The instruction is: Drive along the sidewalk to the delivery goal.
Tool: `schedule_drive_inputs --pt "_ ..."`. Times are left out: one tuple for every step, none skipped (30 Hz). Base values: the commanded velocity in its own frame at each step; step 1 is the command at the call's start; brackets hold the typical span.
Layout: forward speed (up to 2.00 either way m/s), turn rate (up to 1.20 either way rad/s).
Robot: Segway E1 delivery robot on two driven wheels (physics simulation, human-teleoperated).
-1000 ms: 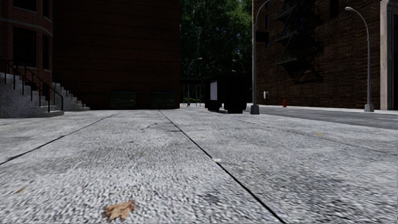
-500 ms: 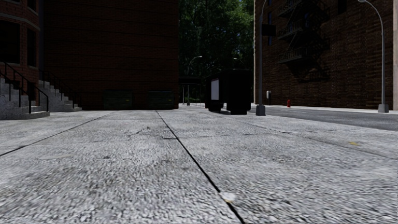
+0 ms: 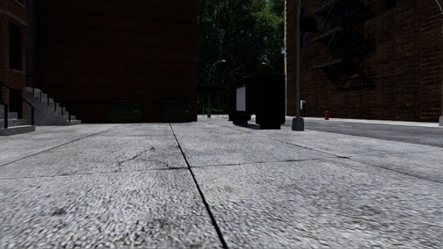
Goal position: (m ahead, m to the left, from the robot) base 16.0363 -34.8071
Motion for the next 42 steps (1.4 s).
schedule_drive_inputs --pt "2.00 0.00" --pt "2.00 0.00" --pt "2.00 0.00" --pt "2.00 0.00" --pt "2.00 0.00" --pt "2.00 0.00" --pt "2.00 0.00" --pt "2.00 0.00" --pt "2.00 0.00" --pt "2.00 0.00" --pt "2.00 0.00" --pt "2.00 0.00" --pt "2.00 0.00" --pt "2.00 0.00" --pt "2.00 0.00" --pt "2.00 0.00" --pt "2.00 0.00" --pt "2.00 0.00" --pt "2.00 0.00" --pt "2.00 0.00" --pt "2.00 0.00" --pt "2.00 0.00" --pt "2.00 0.00" --pt "2.00 0.00" --pt "2.00 0.00" --pt "2.00 0.00" --pt "2.00 0.00" --pt "2.00 0.00" --pt "2.00 0.00" --pt "2.00 0.00" --pt "2.00 0.00" --pt "2.00 0.00" --pt "2.00 0.00" --pt "2.00 0.00" --pt "2.00 0.00" --pt "2.00 0.00" --pt "2.00 0.00" --pt "2.00 0.00" --pt "2.00 0.00" --pt "2.00 0.00" --pt "2.00 0.00" --pt "2.00 0.00"
